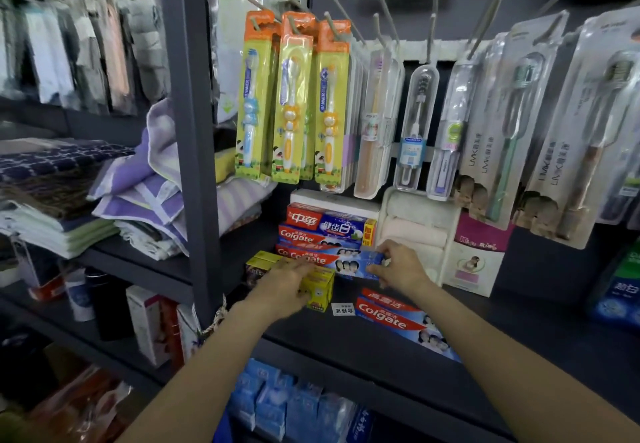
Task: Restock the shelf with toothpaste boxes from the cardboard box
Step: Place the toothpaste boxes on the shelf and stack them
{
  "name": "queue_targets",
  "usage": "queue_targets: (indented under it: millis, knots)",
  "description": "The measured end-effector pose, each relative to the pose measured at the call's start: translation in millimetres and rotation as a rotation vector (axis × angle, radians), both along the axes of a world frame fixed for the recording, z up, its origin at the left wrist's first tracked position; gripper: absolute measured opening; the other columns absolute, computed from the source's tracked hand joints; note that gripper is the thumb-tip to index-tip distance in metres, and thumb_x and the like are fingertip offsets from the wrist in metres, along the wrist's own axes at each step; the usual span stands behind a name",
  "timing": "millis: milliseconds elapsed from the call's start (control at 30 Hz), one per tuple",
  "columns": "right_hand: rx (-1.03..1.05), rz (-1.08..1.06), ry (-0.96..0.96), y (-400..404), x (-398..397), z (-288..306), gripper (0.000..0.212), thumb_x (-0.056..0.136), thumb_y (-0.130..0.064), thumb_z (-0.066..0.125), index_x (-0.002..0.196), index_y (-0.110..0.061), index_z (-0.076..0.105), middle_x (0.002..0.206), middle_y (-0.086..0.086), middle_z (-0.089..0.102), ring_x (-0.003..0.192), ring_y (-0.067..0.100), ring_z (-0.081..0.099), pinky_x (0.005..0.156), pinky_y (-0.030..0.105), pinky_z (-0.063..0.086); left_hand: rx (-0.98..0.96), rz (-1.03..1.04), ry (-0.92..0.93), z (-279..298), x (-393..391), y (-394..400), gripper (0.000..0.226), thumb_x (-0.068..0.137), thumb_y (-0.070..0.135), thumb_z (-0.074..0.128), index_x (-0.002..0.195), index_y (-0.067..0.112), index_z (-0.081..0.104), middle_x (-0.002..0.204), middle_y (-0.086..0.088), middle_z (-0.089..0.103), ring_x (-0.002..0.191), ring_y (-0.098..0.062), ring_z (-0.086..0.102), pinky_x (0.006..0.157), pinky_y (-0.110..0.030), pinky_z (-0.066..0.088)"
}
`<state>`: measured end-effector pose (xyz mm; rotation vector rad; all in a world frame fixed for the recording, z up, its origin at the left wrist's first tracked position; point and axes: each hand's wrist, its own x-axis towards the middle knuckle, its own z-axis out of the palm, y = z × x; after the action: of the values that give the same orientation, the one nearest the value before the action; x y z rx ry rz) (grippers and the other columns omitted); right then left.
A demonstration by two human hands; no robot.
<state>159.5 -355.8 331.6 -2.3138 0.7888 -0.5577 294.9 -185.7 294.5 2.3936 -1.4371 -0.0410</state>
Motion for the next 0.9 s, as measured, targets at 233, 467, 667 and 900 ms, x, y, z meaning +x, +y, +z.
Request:
queue_targets:
  millis: [233, 467, 667, 900]
  knots:
    - [-0.091, -0.029, 0.165, 6.0, 39.5, -19.0, 0.033, 0.087, -0.009, 0.061, 0.118, -0.001, 0.055, 0.116, 0.016, 0.061, 0.106, 0.028, 0.058, 0.081, 0.028, 0.045, 0.153, 0.046, -0.161, -0.1, -2.7, -13.1, 0.057, 0.089, 0.023, 0.054, 0.141, 0.019, 0.03, 0.145, -0.003, 0.034, 0.134, -0.029, 0.031, 0.114, -0.042, 0.023]
    - [-0.062, 0.063, 0.201, -5.2, 25.9, -1.3, 0.016, 0.088, -0.006, 0.054, 0.099, -0.005, 0.065, 0.107, 0.018, 0.064, 0.101, 0.03, 0.059, 0.08, 0.027, 0.047, 0.277, 0.178, -0.14, 5.2, -11.6, -25.6, 0.059, 0.087, 0.015, 0.052, 0.139, 0.016, 0.024, 0.14, -0.01, 0.03, 0.127, -0.039, 0.035, 0.103, -0.051, 0.037]
    - [-0.258, 0.11, 0.86, -10.6, -48.4, 30.0, 0.058, 0.078, -0.048, 0.069, 0.113, -0.006, 0.054, 0.105, 0.009, 0.059, 0.089, 0.022, 0.06, 0.075, 0.032, 0.05, 0.226, 0.323, -0.17, 2.0, -32.6, -37.3, 0.058, 0.09, 0.02, 0.051, 0.139, 0.016, 0.02, 0.141, -0.014, 0.022, 0.13, -0.043, 0.026, 0.099, -0.049, 0.042]
    - [-0.121, 0.193, 0.873, -19.8, -73.3, 24.5, 0.032, 0.082, -0.031, 0.068, 0.068, -0.009, 0.05, 0.066, 0.004, 0.05, 0.052, 0.018, 0.054, 0.043, 0.023, 0.045, 0.2, 0.308, -0.22, -3.4, -38.7, -35.8, 0.063, 0.092, 0.015, 0.048, 0.145, 0.03, 0.018, 0.144, -0.014, 0.015, 0.133, -0.043, 0.018, 0.104, -0.053, 0.037]
